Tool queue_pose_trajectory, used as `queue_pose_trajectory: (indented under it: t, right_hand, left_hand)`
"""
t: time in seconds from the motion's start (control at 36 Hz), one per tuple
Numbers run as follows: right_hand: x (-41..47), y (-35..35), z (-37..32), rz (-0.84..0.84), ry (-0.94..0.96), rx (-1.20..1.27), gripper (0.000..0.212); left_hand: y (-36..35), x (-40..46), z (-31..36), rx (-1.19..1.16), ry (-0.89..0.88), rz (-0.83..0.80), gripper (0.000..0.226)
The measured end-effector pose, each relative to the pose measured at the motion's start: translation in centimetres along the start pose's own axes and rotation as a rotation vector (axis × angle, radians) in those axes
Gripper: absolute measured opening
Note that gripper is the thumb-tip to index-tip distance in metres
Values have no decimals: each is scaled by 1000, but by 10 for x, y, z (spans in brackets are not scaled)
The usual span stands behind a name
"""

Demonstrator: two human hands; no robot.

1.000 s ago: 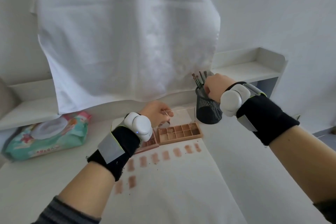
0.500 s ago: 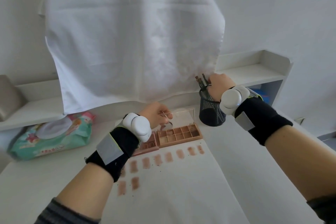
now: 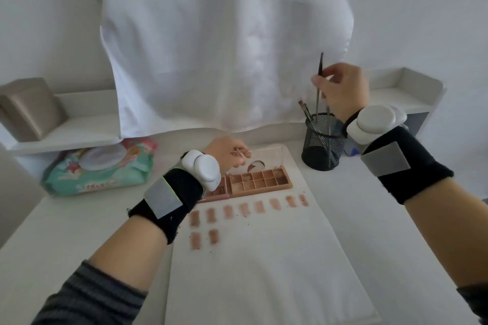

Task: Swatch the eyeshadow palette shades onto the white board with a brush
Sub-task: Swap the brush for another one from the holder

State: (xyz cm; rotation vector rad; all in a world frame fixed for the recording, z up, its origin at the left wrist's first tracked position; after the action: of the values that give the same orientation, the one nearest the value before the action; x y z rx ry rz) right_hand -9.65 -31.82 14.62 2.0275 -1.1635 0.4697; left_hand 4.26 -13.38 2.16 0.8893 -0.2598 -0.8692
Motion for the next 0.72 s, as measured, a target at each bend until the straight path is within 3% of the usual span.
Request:
queue_pose_trajectory:
  t: [0.14, 0.33, 0.47, 0.72]
  right_hand:
    - [-14, 2, -35, -8, 86, 97, 11]
    - [-54, -34, -46, -301, -3, 246, 6]
    - [-90, -52, -39, -384, -29, 242, 33]
    - [-131, -67, -23, -390, -339, 645, 18]
  left_hand:
    - [1, -6, -7, -6, -12, 36, 27]
    - [2, -18, -13, 23, -5, 78, 30]
    - [4, -22, -23, -24, 39, 127, 32]
    - [13, -38, -33, -37, -40, 210, 29]
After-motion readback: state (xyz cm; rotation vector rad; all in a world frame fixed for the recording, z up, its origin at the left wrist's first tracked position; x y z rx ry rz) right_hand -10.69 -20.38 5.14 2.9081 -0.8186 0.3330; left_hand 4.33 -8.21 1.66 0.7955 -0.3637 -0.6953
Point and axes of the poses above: each hand's wrist, its own x-axis towards the middle knuckle, its own y-axis out of the back of the hand, z = x × y, the point moved 7 cm from there along x, towards the middle knuckle, and after that the axes turned 9 degrees about y, right-handed, at the moved point
